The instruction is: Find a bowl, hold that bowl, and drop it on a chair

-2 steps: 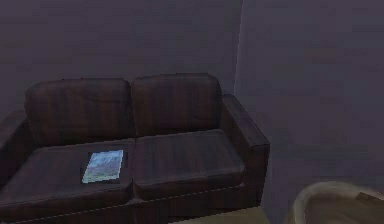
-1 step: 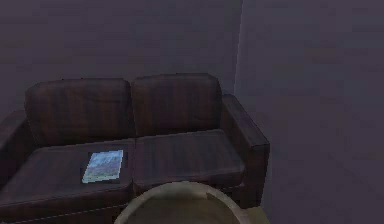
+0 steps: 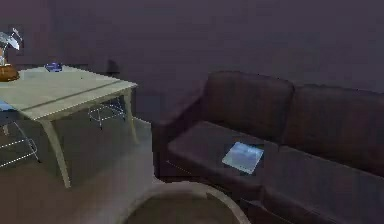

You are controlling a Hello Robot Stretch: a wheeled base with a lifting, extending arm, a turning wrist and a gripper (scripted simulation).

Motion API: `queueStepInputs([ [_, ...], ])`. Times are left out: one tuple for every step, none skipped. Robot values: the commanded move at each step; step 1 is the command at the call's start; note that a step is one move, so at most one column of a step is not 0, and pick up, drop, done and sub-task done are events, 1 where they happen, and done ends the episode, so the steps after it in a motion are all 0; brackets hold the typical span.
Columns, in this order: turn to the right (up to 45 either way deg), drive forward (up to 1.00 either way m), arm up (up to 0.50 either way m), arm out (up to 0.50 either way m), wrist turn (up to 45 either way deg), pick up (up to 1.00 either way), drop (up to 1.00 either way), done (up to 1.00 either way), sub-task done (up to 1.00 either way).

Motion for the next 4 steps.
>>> queueStepInputs([
  [-45.0, 0.0, 0.0, 0.0, 0.0, 0.0, 0.0, 0.0, 0.0],
  [-3.0, 0.0, 0.0, 0.0, 0.0, 0.0, 0.0, 0.0, 0.0],
  [0.0, 0.2, 0.0, 0.0, 0.0, 0.0, 0.0, 0.0, 0.0],
  [-21.0, 0.0, 0.0, 0.0, 0.0, 0.0, 0.0, 0.0, 0.0],
])
